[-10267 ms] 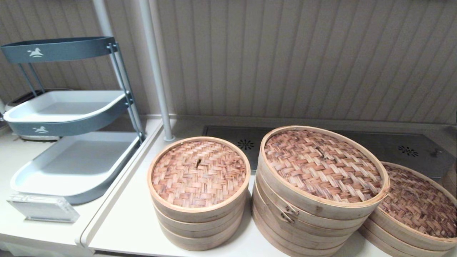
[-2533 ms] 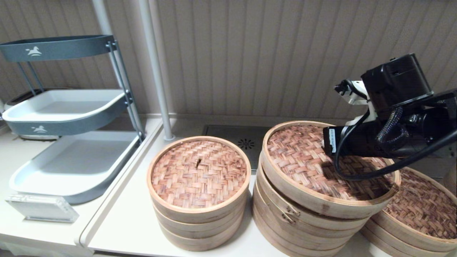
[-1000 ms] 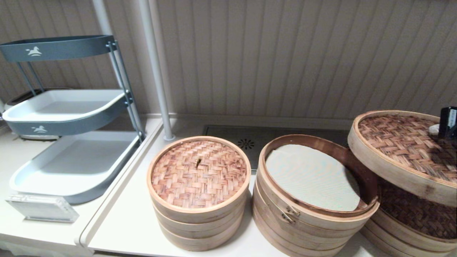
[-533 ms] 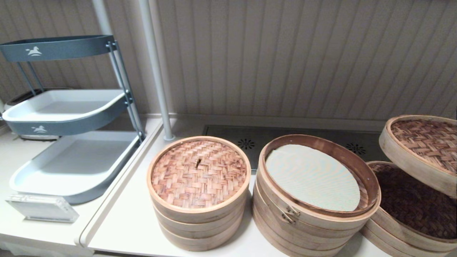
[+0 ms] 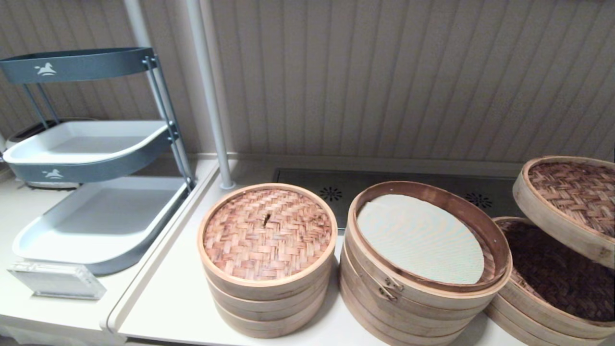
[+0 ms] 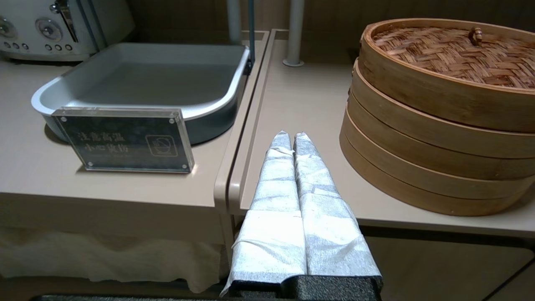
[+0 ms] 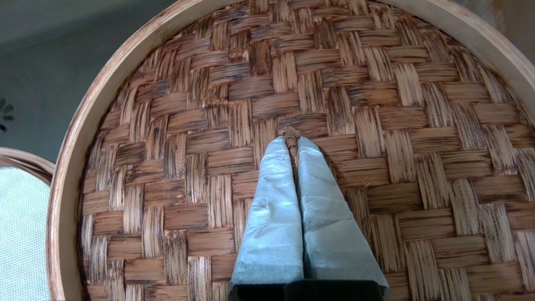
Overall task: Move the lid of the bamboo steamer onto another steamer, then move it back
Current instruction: Put the steamer
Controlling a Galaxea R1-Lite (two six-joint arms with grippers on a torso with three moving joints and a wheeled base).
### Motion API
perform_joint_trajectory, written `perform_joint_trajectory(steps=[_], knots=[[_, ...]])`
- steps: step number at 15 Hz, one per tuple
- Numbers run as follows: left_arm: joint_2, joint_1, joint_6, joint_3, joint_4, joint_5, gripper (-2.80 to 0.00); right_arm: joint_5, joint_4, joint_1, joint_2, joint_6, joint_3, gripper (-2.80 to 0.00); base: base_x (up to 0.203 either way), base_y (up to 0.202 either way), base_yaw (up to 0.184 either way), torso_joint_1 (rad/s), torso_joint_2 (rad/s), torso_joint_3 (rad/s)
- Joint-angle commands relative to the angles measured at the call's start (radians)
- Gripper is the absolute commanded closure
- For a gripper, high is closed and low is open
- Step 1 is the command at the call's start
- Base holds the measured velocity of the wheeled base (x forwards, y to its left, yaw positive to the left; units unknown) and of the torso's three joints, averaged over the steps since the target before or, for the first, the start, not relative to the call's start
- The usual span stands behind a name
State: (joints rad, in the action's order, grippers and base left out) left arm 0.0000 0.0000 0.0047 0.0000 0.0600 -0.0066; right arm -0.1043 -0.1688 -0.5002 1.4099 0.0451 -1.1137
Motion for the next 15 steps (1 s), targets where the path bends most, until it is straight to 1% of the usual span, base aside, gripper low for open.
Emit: perform_joint_trajectory(steps=[1,5,9,11,15], knots=[[-0.002,0.0,0.0,0.025,0.0,-0.001,0.0,-0.002,0.008,0.0,0.031,0.003,0.014,0.0,0.0,0.0,0.0,0.0,0.0,0.0],[-0.002,0.0,0.0,0.025,0.001,0.0,0.0,-0.003,0.023,0.002,0.071,0.005,0.042,0.0,0.0,0.0,0.0,0.0,0.0,0.0],[-0.002,0.0,0.0,0.025,0.001,-0.001,0.0,-0.003,0.175,0.005,0.106,0.005,0.109,0.0,0.0,0.0,0.0,0.0,0.0,0.0],[-0.002,0.0,0.0,0.025,0.001,-0.001,0.0,-0.003,0.179,0.005,0.106,0.004,0.111,0.0,0.0,0.0,0.0,0.0,0.0,0.0],[-0.002,0.001,0.0,0.025,0.001,-0.001,0.0,-0.005,0.221,0.012,0.152,0.005,0.165,0.0,0.0,0.0,0.0,0.0,0.0,0.0]])
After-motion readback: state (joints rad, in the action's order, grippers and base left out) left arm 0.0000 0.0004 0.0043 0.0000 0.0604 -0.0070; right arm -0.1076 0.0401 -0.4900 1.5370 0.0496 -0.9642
